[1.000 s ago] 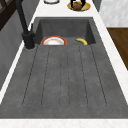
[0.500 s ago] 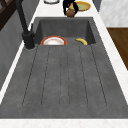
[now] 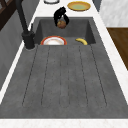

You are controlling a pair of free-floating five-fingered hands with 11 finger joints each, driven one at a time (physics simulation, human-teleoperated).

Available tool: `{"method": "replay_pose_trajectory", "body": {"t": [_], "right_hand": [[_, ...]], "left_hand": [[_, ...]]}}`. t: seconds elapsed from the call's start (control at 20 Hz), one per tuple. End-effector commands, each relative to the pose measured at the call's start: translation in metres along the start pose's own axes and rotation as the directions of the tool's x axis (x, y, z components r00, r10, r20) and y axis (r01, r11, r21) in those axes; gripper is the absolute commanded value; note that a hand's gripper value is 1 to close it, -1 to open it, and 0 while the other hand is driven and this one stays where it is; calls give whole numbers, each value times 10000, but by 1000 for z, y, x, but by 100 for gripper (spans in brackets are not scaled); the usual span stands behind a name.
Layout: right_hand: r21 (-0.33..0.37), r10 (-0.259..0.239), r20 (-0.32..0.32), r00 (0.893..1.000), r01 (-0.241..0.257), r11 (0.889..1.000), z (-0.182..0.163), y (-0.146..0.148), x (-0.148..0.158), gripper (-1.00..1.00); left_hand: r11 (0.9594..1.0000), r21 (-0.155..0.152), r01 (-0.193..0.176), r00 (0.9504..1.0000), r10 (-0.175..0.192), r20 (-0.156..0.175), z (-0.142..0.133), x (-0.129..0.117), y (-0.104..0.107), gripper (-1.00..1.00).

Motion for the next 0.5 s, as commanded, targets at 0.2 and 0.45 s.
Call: {"method": "replay_pose_trajectory", "body": {"t": [0.2, 0.45], "right_hand": [[236, -312, -299, 9991, 319, 9992, -84, 27, 24, 100], [27, -425, -530, 9977, 427, 9991, -130, 49, 27, 100]], "left_hand": [[10000, 0, 0, 10000, 0, 0, 0, 0, 0, 0], [10000, 0, 0, 10000, 0, 0, 0, 0, 0, 0]]}}
